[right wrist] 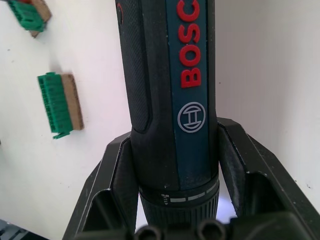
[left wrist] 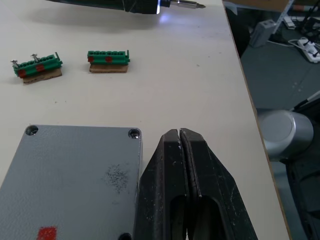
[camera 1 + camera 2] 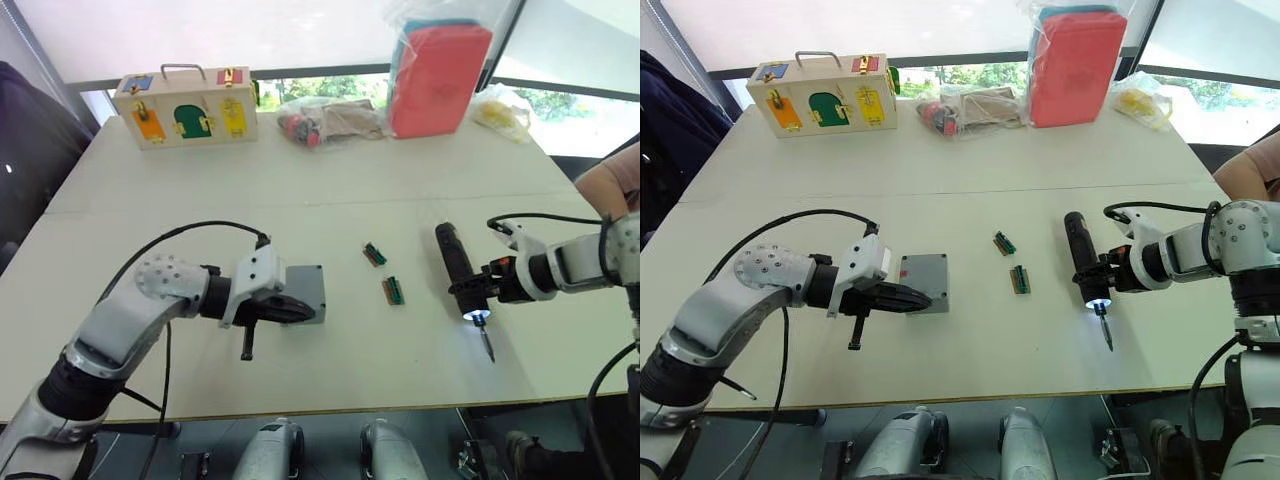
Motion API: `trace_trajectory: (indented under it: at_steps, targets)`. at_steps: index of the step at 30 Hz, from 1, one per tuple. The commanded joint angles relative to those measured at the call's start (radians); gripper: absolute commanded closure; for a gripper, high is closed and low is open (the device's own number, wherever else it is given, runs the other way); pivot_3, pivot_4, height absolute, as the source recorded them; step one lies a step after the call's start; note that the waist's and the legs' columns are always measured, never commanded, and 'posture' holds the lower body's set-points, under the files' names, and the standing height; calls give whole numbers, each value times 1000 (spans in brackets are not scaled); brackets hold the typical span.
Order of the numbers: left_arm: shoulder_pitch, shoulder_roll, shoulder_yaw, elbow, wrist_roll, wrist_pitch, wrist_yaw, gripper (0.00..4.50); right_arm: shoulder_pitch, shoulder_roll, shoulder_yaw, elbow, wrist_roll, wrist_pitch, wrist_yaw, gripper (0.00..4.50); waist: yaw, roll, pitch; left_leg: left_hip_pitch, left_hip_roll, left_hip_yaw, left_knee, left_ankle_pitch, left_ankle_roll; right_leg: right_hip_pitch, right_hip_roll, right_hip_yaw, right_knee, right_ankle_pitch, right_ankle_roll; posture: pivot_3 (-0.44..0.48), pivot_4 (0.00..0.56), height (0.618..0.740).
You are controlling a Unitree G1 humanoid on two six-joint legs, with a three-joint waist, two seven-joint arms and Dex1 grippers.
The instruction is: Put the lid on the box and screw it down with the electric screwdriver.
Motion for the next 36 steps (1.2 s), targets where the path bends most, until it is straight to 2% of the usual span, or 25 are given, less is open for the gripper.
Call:
trace_trajectory:
  at_steps: [1,2,4,5,8,10,12,16,20,23,27,31,36]
  targets:
    - [5,16,48,-35,-17,9,16,4500,-29,8,-3,-2,-54,6,19,2658,-1,0,0,0,0,0,0,0,0,0,0,0,0,0,0,0,150,740]
    - [6,18,51,-35,-18,11,18,4500,-28,11,1,-4,-65,6,25,2658,-2,0,0,0,0,0,0,0,0,0,0,0,0,0,0,0,150,740]
    - [7,22,62,-31,-19,14,23,4500,-30,15,10,-16,-90,6,35,1665,-2,0,0,0,0,0,0,0,0,0,1,0,0,0,0,0,150,740]
    - [7,25,74,-24,-20,17,27,4500,-30,14,14,-26,-105,6,44,1570,-2,0,0,0,0,0,0,0,0,0,1,0,0,0,0,0,150,740]
    - [0,38,118,11,-23,21,38,4500,-40,20,7,-52,-150,2,68,335,0,0,0,0,0,0,0,0,0,1,1,0,0,0,0,0,150,740]
    - [-5,46,149,36,-27,23,44,4500,-49,21,3,-74,-186,-15,88,64,0,0,0,0,0,0,1,0,0,1,1,0,0,0,0,0,150,740]
    - [-7,51,180,55,-35,29,52,4500,-59,13,4,-98,-210,-50,136,64,-1,0,0,0,0,0,1,0,0,1,1,0,0,0,0,0,150,740]
    - [25,96,323,140,-57,56,80,4500,-140,-24,-15,-172,-254,-222,307,64,-8,0,1,0,0,0,0,0,0,-1,1,0,1,0,0,0,150,740]
    - [94,120,346,171,-38,47,91,4500,-91,-1,-40,-345,-246,-362,443,64,-6,0,1,0,2,-1,-1,0,0,-2,4,0,1,0,1,0,150,740]
    - [140,101,322,157,-31,47,114,4500,32,25,-15,-565,-254,-496,542,64,-3,-3,2,0,2,-1,-1,0,0,-1,3,0,1,0,1,0,150,740]
    - [165,53,250,141,15,30,166,4500,185,53,123,-769,-356,-640,599,64,14,-3,2,0,0,-2,0,0,0,0,0,0,1,0,1,0,150,740]
    - [169,6,203,128,37,32,205,4500,248,134,244,-792,-481,-720,565,64,21,-4,2,1,0,-2,2,0,-1,0,0,0,1,1,1,0,150,740]
    - [158,-22,147,136,64,10,208,4500,248,241,314,-762,-557,-728,535,64,19,-4,2,1,-1,-2,1,3,-7,-1,0,0,2,1,1,0,150,740]
